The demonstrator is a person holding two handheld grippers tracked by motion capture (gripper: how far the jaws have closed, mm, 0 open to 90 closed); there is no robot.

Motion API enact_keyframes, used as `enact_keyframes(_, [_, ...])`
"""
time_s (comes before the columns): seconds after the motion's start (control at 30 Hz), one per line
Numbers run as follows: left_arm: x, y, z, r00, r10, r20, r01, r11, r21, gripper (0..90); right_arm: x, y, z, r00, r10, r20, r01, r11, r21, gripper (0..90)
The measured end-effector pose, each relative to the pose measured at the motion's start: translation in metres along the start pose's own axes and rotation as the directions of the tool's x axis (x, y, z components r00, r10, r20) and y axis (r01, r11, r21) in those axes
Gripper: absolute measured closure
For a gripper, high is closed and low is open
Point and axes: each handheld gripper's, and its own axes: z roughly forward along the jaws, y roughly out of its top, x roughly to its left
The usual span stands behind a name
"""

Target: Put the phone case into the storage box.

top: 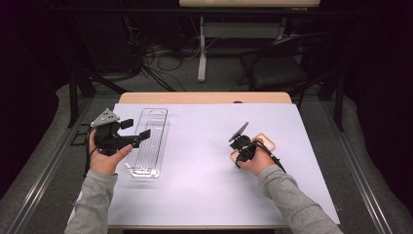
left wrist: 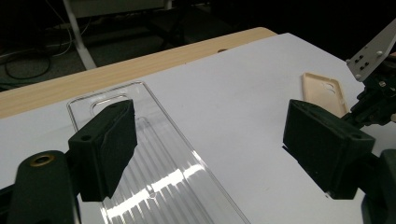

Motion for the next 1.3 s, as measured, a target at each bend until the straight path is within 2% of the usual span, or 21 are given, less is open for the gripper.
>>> enact_keyframes(0.13, [0.0007,0.0000,-0.0009,1.0000,-0.003,-0.002,0.003,1.0000,-0.002,17.7,-0.0002,0.0010,-0.0019,1.0000,0.003,0.008,-0.003,0.999,0.032,87.6])
enact_keyframes(0.27, [0.0012,-0.0002,-0.0011,1.0000,-0.005,-0.005,0.005,1.0000,-0.007,17.7,0.0004,0.0006,-0.0008,1.0000,0.003,0.009,-0.004,1.000,0.018,87.8])
enact_keyframes(0.47, [0.0008,-0.0003,-0.0009,1.0000,-0.005,-0.005,0.005,1.0000,-0.005,17.8,-0.0004,0.0006,-0.0009,0.9991,0.042,0.007,-0.042,0.999,0.023,87.9])
enact_keyframes(0.5, [0.0010,-0.0003,-0.0010,1.0000,-0.005,-0.005,0.005,1.0000,-0.006,17.7,-0.0008,-0.0003,0.0016,0.9988,0.049,-0.006,-0.049,0.999,-0.014,87.9])
enact_keyframes(0.63, [0.0017,-0.0006,-0.0012,1.0000,-0.007,-0.007,0.007,1.0000,-0.007,17.7,-0.0017,0.0011,-0.0006,0.9985,0.055,-0.002,-0.055,0.998,0.023,88.0])
enact_keyframes(0.8, [0.0023,-0.0007,-0.0014,1.0000,-0.007,-0.007,0.007,1.0000,-0.006,17.7,-0.0007,0.0008,-0.0004,0.9986,0.052,0.003,-0.052,0.998,0.017,88.1])
enact_keyframes(0.83, [0.0024,-0.0007,-0.0014,0.9999,-0.006,-0.009,0.006,1.0000,-0.006,17.7,-0.0004,-0.0002,0.0017,0.9984,0.056,-0.004,-0.056,0.998,-0.014,88.1])
enact_keyframes(0.93, [0.0028,-0.0008,-0.0015,0.9999,-0.008,-0.010,0.008,0.9999,-0.008,17.7,0.0005,-0.0005,0.0015,0.9981,0.062,-0.002,-0.062,0.998,-0.014,88.3])
enact_keyframes(1.0, [0.0032,-0.0009,-0.0017,0.9999,-0.011,-0.010,0.011,0.9999,-0.010,17.8,0.0005,-0.0001,0.0000,0.9986,0.053,0.005,-0.053,0.999,0.006,88.3])
enact_keyframes(1.03, [0.0034,-0.0009,-0.0020,0.9999,-0.011,-0.010,0.011,0.9999,-0.010,17.7,0.0013,-0.0023,0.0052,0.9977,0.066,-0.011,-0.067,0.995,-0.072,88.3])
enact_keyframes(1.1, [0.0034,-0.0009,-0.0024,0.9999,-0.012,-0.011,0.012,0.9999,-0.012,17.7,0.0026,-0.0029,0.0061,0.9963,0.084,-0.016,-0.085,0.993,-0.087,88.4])
enact_keyframes(1.23, [0.0036,-0.0010,-0.0024,0.9999,-0.013,-0.010,0.012,0.9998,-0.012,17.7,0.0020,-0.0009,0.0000,0.9987,0.048,0.016,-0.048,0.999,-0.007,88.5])
enact_keyframes(1.27, [0.0037,-0.0010,-0.0025,0.9999,-0.012,-0.010,0.012,0.9999,-0.012,17.7,0.0026,-0.0015,0.0014,0.9985,0.052,0.014,-0.052,0.998,-0.030,88.5])
enact_keyframes(1.3, [0.0038,-0.0011,-0.0025,0.9999,-0.012,-0.011,0.012,0.9999,-0.012,17.7,0.0037,-0.0018,0.0010,0.9981,0.060,0.016,-0.060,0.998,-0.030,88.6])
